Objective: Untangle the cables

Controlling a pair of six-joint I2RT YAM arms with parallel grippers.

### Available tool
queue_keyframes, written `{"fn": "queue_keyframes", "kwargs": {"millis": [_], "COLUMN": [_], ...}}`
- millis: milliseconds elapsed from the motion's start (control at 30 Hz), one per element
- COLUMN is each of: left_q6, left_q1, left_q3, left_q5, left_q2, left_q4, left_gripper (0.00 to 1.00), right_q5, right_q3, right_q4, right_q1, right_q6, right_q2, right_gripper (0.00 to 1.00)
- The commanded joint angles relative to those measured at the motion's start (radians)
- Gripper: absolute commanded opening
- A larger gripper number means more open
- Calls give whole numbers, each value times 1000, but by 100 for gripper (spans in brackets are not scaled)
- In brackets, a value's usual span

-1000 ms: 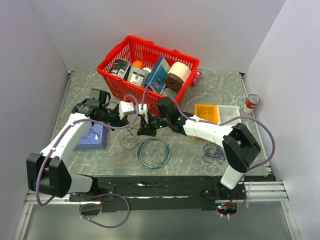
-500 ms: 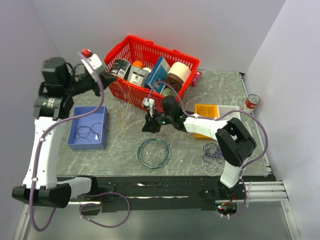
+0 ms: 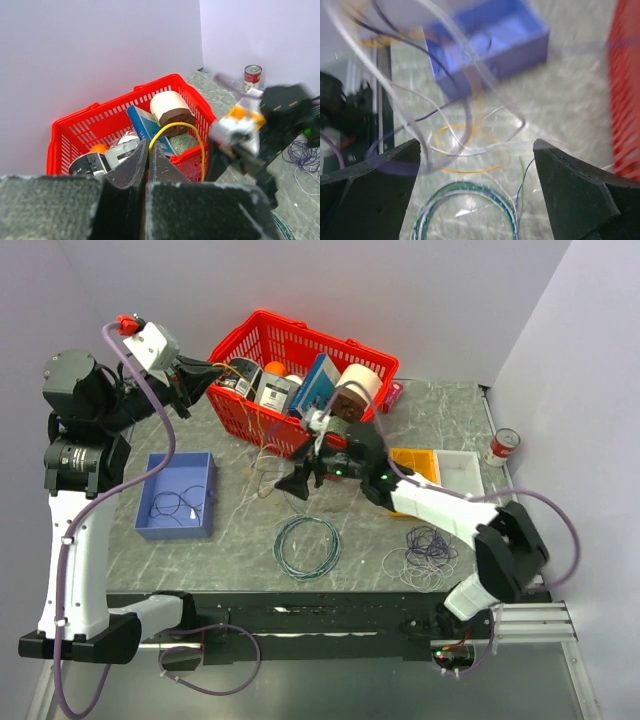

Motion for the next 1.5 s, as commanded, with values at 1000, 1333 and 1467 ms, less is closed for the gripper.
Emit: {"fn": "queue_keyframes", "kwargs": {"millis": [1000,1333,1467], "left_q6": [-237,-300,-156], "left_q1": [-27,-27,-27], "left_q3": [50,198,265], "left_q5": [-43,-381,-677], "left_q2": [-50,-3,19], "left_q4": [188,239,265], "left_gripper": [1,1,1], "right_q5": [-55,-31,-22], "right_q3": [270,344,327], "right_q4": [165,70,41], "right_q1": [60,78,81], "right_q6": [172,159,132], "right_q2": [190,371,397], "right_gripper": [81,64,55]}}
